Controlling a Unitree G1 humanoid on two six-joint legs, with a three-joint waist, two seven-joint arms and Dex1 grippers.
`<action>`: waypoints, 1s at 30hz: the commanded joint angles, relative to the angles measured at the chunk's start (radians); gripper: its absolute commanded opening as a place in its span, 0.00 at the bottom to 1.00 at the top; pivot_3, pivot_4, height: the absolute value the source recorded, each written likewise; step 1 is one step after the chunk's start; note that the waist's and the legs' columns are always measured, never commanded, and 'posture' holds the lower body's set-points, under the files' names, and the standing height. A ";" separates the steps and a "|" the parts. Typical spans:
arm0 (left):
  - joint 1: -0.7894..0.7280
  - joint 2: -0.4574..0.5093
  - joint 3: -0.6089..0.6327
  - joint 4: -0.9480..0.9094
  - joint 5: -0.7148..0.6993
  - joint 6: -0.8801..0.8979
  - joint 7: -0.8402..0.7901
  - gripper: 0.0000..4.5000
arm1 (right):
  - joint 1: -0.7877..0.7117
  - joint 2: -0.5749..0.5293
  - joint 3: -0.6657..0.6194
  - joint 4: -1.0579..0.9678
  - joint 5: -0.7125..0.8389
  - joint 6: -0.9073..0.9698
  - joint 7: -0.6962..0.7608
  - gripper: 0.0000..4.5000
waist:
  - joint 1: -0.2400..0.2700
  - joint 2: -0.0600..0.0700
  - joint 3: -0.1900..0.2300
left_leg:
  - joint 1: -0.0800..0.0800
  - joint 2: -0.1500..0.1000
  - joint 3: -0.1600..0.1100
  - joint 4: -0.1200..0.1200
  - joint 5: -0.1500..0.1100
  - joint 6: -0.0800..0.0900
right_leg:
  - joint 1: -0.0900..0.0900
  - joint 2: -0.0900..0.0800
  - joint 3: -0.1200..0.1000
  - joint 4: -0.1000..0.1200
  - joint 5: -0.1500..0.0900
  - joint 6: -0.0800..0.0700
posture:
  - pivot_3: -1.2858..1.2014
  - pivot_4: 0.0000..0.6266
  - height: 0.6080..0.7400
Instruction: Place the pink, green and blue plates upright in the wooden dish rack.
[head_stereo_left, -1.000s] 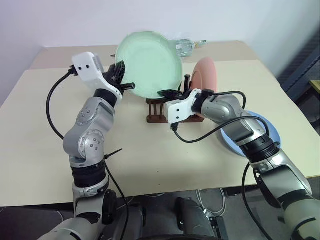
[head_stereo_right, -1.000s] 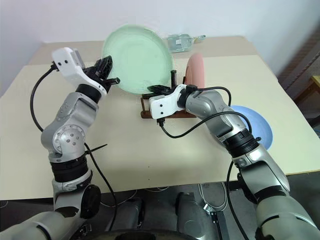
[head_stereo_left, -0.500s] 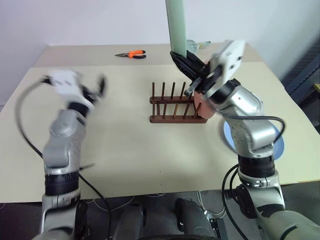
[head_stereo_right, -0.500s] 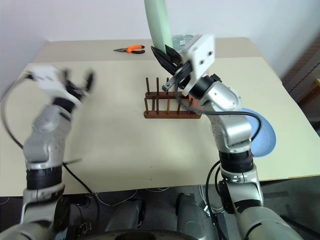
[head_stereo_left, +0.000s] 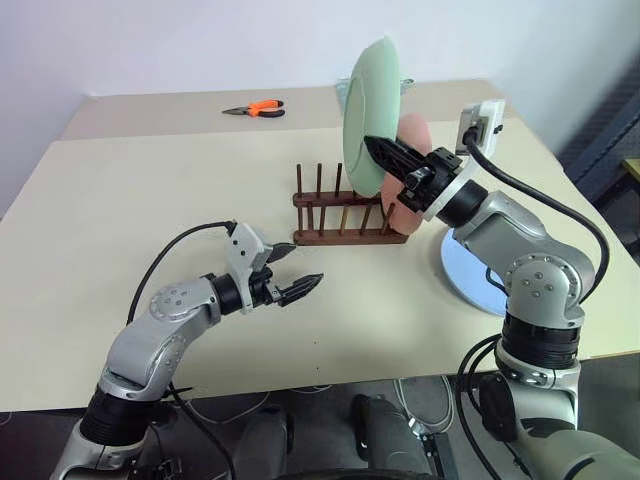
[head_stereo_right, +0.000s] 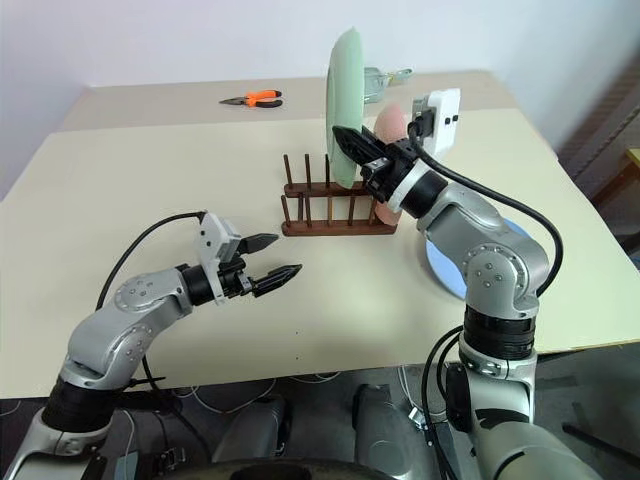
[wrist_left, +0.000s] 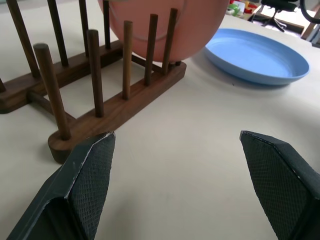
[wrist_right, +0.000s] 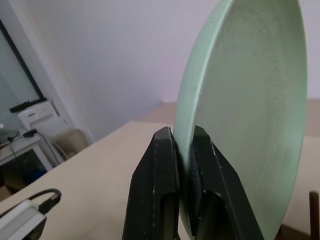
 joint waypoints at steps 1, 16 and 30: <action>0.004 -0.004 -0.001 -0.046 0.006 0.000 0.001 0.91 | -0.013 -0.020 0.012 0.018 -0.015 -0.004 0.008 0.00 | -0.001 0.000 0.000 | 0.000 0.000 0.000 0.000 0.000 0.000 | 0.000 0.000 0.000 0.000 0.000 0.000 | 0.52 0.24 1.00; 0.012 -0.022 -0.019 -0.048 0.036 -0.002 0.000 0.92 | -0.077 -0.218 0.170 0.034 -0.418 -0.372 0.164 0.67 | 0.000 0.000 0.000 | 0.000 0.000 0.000 0.000 0.000 0.000 | 0.000 0.000 0.000 -0.001 -0.001 0.001 | 0.52 0.24 1.00; -0.072 -0.047 -0.073 0.018 0.042 0.005 -0.066 0.92 | 0.601 -0.739 -0.253 -0.118 -0.187 -0.120 0.556 0.67 | 0.015 -0.003 0.001 | 0.001 0.000 0.002 0.002 -0.002 0.003 | 0.004 -0.001 -0.001 -0.004 -0.004 0.005 | 0.52 0.24 1.00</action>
